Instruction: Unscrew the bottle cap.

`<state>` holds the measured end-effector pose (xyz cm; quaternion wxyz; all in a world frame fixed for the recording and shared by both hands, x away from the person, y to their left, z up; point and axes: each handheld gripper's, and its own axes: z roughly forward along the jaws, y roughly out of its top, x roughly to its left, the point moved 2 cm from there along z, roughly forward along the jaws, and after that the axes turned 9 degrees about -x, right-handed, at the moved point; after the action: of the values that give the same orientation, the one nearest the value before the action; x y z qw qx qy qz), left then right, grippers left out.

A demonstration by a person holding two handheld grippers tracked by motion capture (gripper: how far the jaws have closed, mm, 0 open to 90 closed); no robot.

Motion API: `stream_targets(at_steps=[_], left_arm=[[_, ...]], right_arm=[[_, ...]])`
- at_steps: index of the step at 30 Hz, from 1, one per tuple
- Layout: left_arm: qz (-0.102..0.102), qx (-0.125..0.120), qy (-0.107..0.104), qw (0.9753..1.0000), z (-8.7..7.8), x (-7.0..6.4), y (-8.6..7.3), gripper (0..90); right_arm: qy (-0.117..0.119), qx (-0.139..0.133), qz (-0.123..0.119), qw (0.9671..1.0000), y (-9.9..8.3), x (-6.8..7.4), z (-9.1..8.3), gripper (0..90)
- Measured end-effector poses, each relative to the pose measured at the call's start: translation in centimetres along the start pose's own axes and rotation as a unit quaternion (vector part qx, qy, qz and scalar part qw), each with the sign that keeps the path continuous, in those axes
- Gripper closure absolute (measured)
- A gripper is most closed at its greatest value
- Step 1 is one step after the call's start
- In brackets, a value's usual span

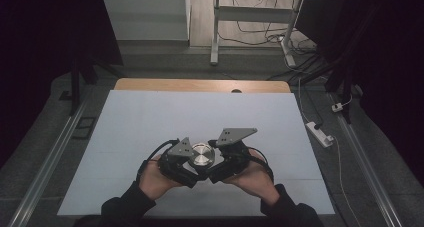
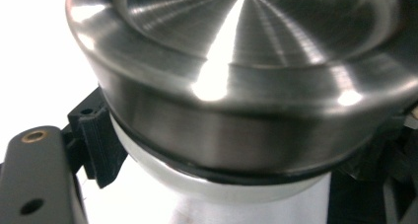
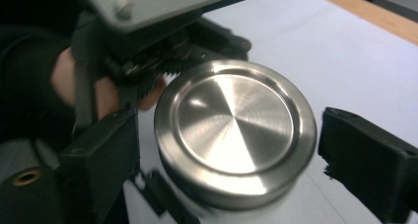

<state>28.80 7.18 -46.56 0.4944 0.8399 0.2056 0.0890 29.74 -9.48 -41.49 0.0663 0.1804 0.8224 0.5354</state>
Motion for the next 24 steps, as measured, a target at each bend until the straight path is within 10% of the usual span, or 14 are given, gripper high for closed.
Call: stream_targets(at_steps=[8, 17, 24], left_arm=[[0.014, -0.002, -0.02, 0.9997, -0.2, -0.1, 0.1, 15.7], [0.043, -0.008, -0.1, 0.9941, -0.5, -0.3, 0.1, 15.7], [0.045, -0.006, -0.101, 0.9939, -0.5, -0.3, 0.0, 15.7]], right_arm=[[0.002, -0.028, 0.0, 0.9996, -0.1, 0.0, 0.1, 19.5], [0.127, -0.04, -0.01, 0.9911, -0.4, -0.9, -0.7, 19.7], [0.137, -0.052, -0.002, 0.9892, -0.3, -1.3, -1.0, 19.8]])
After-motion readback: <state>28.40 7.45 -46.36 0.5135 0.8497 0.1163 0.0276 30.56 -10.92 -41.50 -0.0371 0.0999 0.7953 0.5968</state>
